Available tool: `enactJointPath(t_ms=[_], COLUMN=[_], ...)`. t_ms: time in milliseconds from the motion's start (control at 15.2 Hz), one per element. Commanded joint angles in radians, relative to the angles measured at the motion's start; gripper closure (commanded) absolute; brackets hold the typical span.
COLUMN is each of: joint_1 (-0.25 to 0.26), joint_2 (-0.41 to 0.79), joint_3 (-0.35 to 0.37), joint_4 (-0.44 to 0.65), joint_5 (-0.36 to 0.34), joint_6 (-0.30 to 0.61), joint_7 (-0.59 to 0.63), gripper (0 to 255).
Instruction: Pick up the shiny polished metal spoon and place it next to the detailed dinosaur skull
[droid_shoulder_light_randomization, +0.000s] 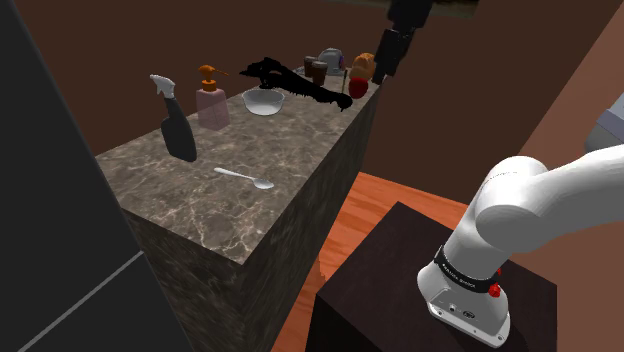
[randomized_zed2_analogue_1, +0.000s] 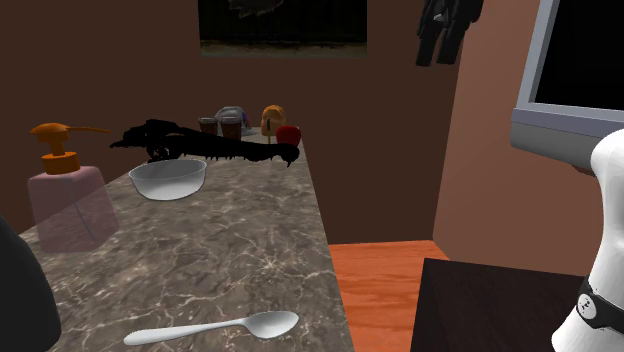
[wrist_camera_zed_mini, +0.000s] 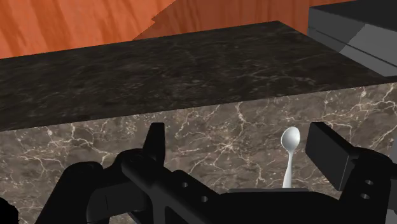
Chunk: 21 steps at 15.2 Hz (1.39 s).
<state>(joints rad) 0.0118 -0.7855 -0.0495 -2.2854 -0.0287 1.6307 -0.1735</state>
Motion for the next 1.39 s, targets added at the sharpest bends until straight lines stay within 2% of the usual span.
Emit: enactJointPath(t_ms=[0,660,1320], joint_1=[0.000,0.044,0.083], joint_2=[0.000,0.185,0.482], joint_3=[0.000,0.087,0.172], joint_4=[0.000,-0.109,-0.075], joint_5=[0.000,0.086,0.137], joint_6=[0.000,0.321,0.621], joint_7=[0.000,0.117,0.221], gripper=[0,0,0])
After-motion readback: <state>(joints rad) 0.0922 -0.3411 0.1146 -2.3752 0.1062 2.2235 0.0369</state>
